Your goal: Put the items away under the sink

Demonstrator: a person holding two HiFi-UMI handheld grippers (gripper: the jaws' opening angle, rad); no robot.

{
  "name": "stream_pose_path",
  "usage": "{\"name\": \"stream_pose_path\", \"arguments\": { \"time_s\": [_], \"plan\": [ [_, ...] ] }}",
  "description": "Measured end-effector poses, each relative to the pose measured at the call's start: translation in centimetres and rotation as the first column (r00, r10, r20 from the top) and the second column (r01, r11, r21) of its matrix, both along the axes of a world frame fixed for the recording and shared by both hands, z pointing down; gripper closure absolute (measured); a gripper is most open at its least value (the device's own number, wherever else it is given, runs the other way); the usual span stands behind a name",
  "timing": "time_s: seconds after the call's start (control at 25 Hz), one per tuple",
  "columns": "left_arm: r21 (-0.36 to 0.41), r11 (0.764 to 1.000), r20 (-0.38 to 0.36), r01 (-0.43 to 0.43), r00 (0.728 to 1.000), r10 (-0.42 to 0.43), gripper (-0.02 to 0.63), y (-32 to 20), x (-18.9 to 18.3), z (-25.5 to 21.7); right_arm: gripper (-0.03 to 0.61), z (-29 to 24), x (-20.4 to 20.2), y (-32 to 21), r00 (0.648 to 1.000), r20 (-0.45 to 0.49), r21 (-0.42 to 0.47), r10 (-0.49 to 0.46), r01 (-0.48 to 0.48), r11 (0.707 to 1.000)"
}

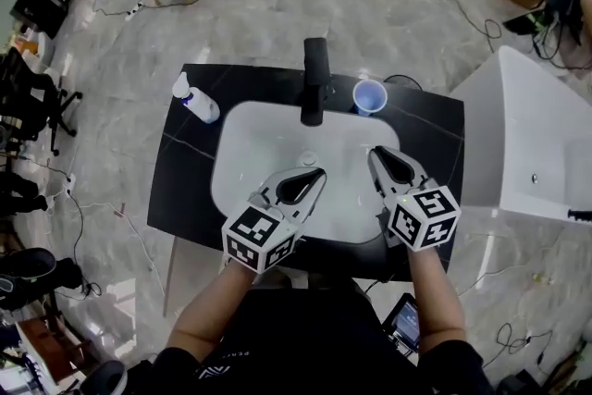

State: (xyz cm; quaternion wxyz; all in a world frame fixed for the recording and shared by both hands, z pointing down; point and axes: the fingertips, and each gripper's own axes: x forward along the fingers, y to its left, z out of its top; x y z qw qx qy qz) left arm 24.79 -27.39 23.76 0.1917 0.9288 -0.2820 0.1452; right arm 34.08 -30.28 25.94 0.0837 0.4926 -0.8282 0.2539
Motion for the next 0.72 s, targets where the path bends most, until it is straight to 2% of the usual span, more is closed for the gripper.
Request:
{"name": "stream_pose_path", "arguments": {
  "time_s": [0.6, 0.64, 0.72],
  "plan": [
    [0.027, 0.999, 0.019, 0.018, 1.000, -0.018, 0.601, -2.6, 2.3, 2.4, 0.537, 3.0, 2.2, -4.9, 0.999, -0.047, 0.019, -0.001, 0.002, 1.000],
    [0.023, 1.000, 0.022, 0.019, 1.000, -0.019, 0.601, -2.8, 2.4, 2.6, 0.528, 3.1, 2.3, -5.2, 0.999, -0.045, 0.021, -0.003, 0.004, 1.000],
    [0.016, 1.000, 0.028, 0.020, 0.999, -0.021, 0.601, -3.2, 2.4, 2.9, 0.427, 3.4, 2.3, -5.7, 0.999, -0.048, 0.026, -0.011, 0.012, 1.000]
  ]
}}
